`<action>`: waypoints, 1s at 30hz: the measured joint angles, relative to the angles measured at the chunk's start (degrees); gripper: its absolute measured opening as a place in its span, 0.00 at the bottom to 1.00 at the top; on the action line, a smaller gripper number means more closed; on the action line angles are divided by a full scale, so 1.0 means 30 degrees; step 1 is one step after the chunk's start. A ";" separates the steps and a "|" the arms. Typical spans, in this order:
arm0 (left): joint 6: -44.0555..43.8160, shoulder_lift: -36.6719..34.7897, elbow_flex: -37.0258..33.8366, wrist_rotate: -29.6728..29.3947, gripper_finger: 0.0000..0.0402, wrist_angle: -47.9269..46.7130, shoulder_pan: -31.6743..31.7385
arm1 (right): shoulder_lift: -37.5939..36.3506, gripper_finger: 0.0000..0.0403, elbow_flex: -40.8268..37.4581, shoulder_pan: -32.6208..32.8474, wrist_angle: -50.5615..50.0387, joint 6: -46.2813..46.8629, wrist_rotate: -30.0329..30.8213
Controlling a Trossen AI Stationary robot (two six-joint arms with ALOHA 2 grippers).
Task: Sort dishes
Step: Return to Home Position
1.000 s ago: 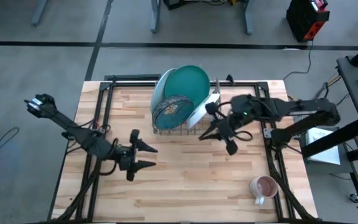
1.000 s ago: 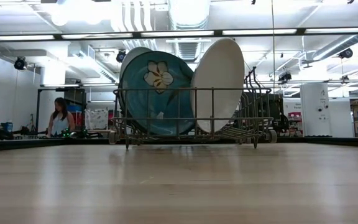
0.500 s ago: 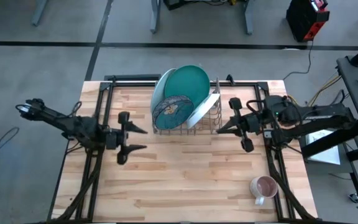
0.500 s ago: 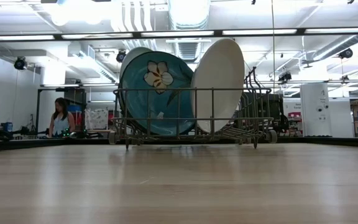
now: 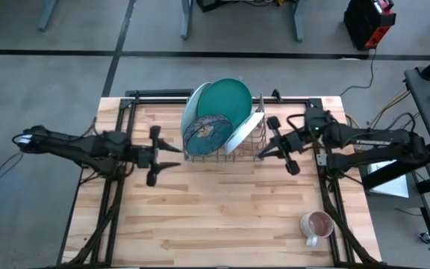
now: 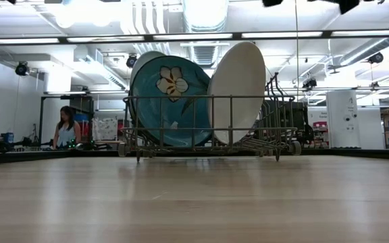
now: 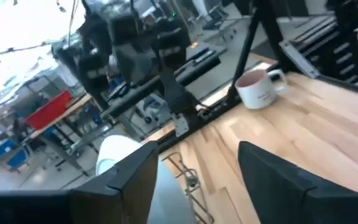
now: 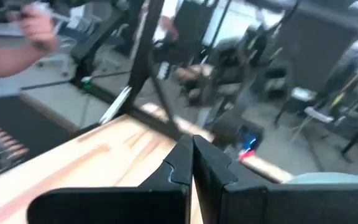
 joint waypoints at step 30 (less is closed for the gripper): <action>-0.2907 -0.6687 -0.4307 -0.0685 0.00 -0.1694 0.0077 | -1.3898 0.00 -1.0132 0.0207 0.0171 0.4118 -0.4347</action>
